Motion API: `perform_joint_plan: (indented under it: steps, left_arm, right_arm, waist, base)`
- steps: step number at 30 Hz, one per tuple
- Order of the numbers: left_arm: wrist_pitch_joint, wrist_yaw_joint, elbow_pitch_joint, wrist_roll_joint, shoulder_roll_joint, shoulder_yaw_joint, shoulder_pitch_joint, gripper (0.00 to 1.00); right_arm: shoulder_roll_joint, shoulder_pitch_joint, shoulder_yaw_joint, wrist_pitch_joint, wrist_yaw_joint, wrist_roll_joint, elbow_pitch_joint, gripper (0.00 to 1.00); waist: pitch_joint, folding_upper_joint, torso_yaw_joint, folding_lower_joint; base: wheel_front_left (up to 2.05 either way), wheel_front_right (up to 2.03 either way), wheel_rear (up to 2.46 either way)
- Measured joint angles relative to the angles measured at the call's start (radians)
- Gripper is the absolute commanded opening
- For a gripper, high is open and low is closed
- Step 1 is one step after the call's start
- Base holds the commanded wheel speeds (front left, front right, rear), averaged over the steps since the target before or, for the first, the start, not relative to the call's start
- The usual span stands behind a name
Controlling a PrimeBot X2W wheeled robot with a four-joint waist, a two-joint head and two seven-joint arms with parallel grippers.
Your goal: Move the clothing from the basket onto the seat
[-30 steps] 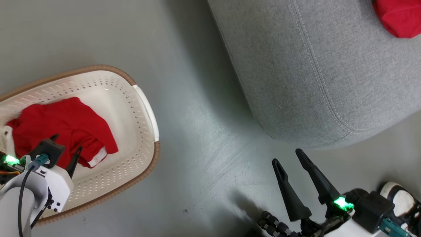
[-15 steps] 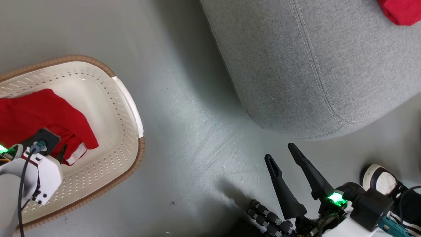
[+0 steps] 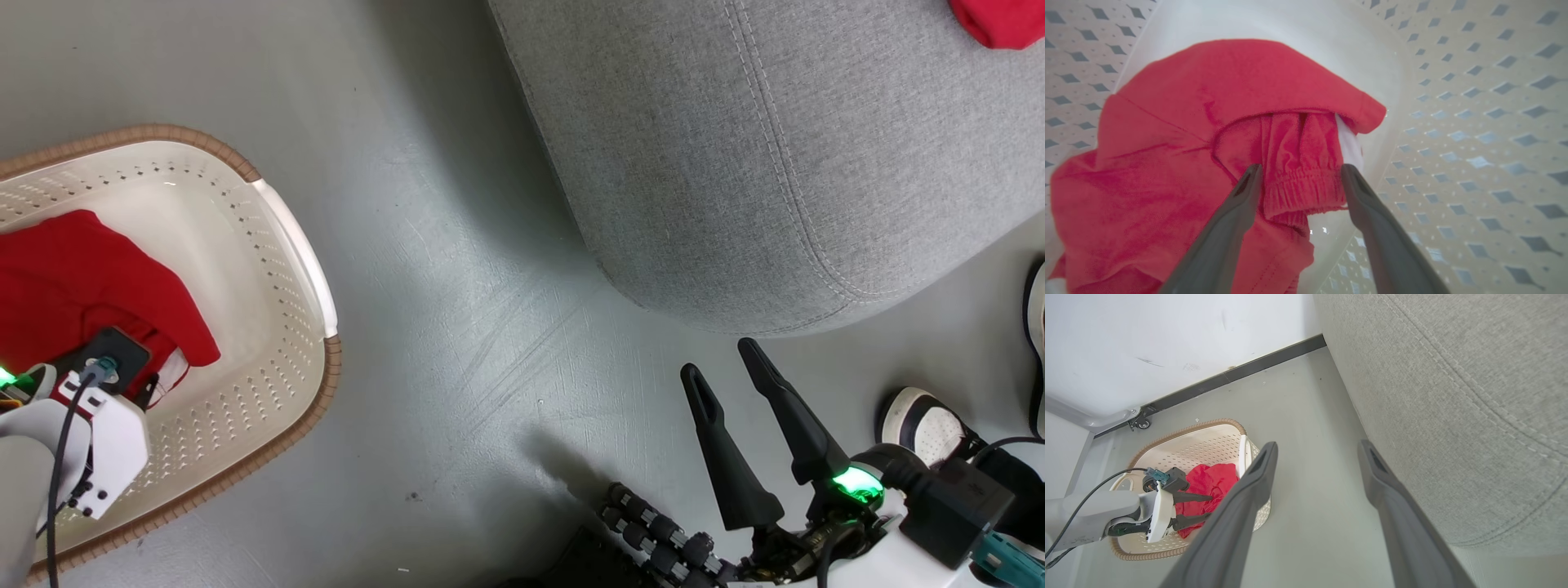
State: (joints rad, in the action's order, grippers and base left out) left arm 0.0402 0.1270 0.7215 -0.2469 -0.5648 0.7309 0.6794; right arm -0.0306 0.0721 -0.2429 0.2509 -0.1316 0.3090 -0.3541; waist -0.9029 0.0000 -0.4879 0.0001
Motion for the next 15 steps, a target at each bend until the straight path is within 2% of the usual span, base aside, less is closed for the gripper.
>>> perform_joint_plan:
  steps: [15]
  left_arm:
    - [0.021,0.0,0.063,-0.036,0.004,0.076,0.039,1.0]
  right_arm:
    - [0.002,0.006,0.005,0.0,0.0,-0.001,-0.022,1.0]
  waist:
    - [-0.001,0.0,-0.006,0.0]
  base:
    - [0.08,0.08,0.08]
